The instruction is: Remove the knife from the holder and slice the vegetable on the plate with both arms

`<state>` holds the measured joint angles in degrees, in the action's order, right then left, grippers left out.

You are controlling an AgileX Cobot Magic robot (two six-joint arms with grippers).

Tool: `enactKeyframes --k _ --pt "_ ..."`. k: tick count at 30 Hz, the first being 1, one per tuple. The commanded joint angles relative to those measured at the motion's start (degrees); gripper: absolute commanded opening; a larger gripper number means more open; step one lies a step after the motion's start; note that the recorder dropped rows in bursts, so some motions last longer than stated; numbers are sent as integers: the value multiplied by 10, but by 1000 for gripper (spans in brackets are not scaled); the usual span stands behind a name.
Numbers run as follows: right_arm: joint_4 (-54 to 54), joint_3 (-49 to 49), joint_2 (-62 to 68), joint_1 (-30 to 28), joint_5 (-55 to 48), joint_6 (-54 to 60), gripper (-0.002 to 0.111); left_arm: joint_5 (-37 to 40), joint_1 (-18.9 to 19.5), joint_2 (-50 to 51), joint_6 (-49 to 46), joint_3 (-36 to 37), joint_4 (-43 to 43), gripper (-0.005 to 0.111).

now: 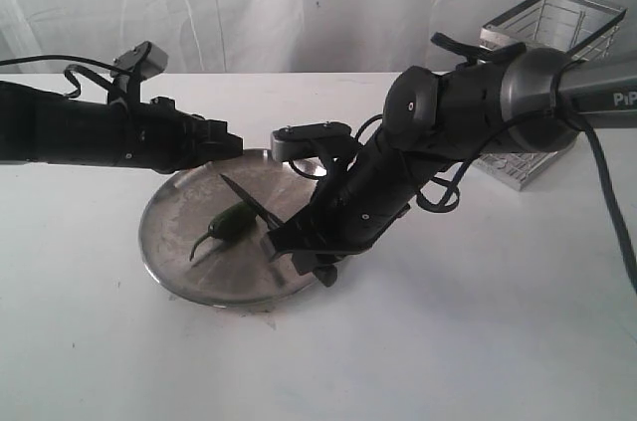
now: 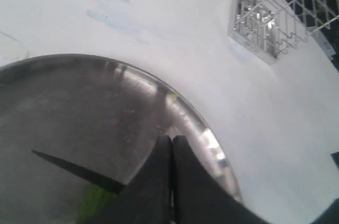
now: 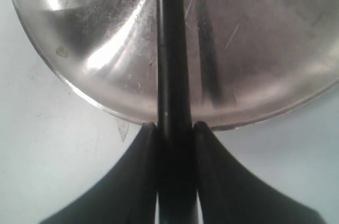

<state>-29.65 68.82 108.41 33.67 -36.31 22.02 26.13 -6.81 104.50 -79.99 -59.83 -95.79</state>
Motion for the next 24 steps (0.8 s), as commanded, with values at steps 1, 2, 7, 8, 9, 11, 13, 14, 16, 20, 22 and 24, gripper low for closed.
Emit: enactKeyframes --k 1,2,7,8,9,11,13,14,16,20,22,24 --pt "-2 -2 0 1 6 6 0 -52 2 6 -31 -3 -36 0" --pt "-2 -2 0 1 7 6 0 -50 4 10 -39 -6 -42 0" --pt "-2 -2 3 1 6 6 0 38 4 50 -40 -39 -42 0" --pt "-2 -2 3 1 6 6 0 47 4 55 -40 -43 -42 0" --pt "-2 -2 3 1 7 6 0 56 4 59 -40 -48 -42 0" --pt "-2 -2 3 1 7 6 0 58 4 62 -40 -50 -42 0" --pt "-2 -2 4 1 7 6 0 45 4 62 -40 -50 -42 0" --pt "-2 -2 4 1 7 6 0 38 4 62 -40 -50 -42 0" --pt "-2 -2 4 1 7 6 0 27 4 62 -43 -50 -42 0" --pt "-2 -2 4 1 8 6 0 25 4 62 -51 -50 -37 0" --pt "0 -2 5 1 7 6 0 24 4 62 -55 -50 -30 0" --pt "0 -2 6 1 6 6 0 17 4 62 -57 -50 -23 0"
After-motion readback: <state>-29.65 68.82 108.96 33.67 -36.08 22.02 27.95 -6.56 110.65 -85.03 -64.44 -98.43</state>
